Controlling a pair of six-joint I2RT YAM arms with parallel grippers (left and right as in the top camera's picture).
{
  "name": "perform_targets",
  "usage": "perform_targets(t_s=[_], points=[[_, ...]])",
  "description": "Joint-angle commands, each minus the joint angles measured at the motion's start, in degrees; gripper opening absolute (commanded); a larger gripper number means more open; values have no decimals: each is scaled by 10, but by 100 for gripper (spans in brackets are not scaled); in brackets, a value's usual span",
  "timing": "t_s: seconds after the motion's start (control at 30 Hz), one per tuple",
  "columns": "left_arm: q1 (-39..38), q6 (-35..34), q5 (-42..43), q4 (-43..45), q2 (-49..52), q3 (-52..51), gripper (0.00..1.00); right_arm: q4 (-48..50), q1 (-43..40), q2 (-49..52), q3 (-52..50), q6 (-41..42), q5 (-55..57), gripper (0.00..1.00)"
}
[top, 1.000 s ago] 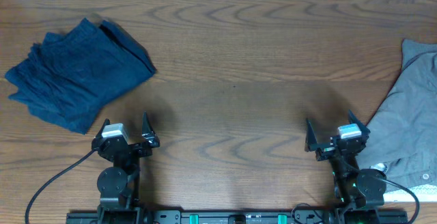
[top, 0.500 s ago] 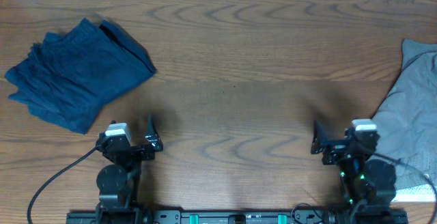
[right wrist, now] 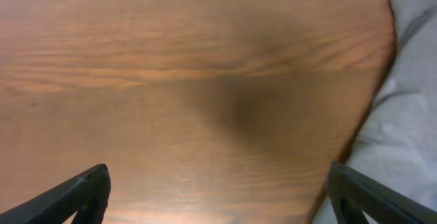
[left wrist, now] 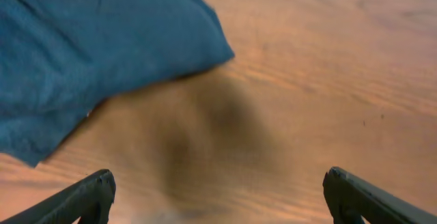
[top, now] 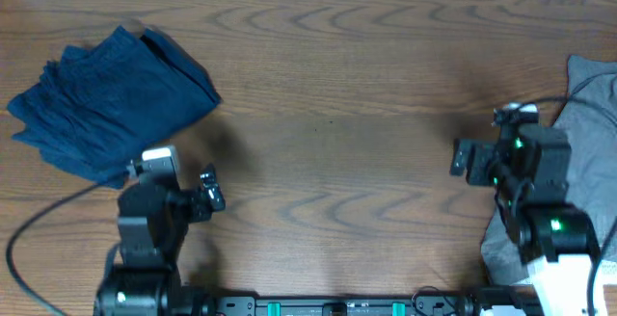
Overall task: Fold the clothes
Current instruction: 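Reach the right gripper to the grey shorts and grasp the waistband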
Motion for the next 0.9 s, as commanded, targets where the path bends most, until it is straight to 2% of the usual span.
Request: perform_targets(t_s=[0.0, 0.1, 0.27, 0.7, 0.87], points=[[2, -3, 21, -8, 41, 42, 98, -29, -48, 50, 9, 120, 145, 99], [2, -3, 43, -4, 58, 46, 98, -75, -117, 102, 9, 196, 183, 99], [2, -3, 47, -3, 61, 46, 98, -61, -247, 183, 9, 200, 173, 99], [2, -3, 47, -4, 61, 46, 98, 165, -423, 329, 9, 175, 124, 93], [2, -3, 47, -4, 61, 46, 98, 248, -501, 375, 9, 141, 52, 87]])
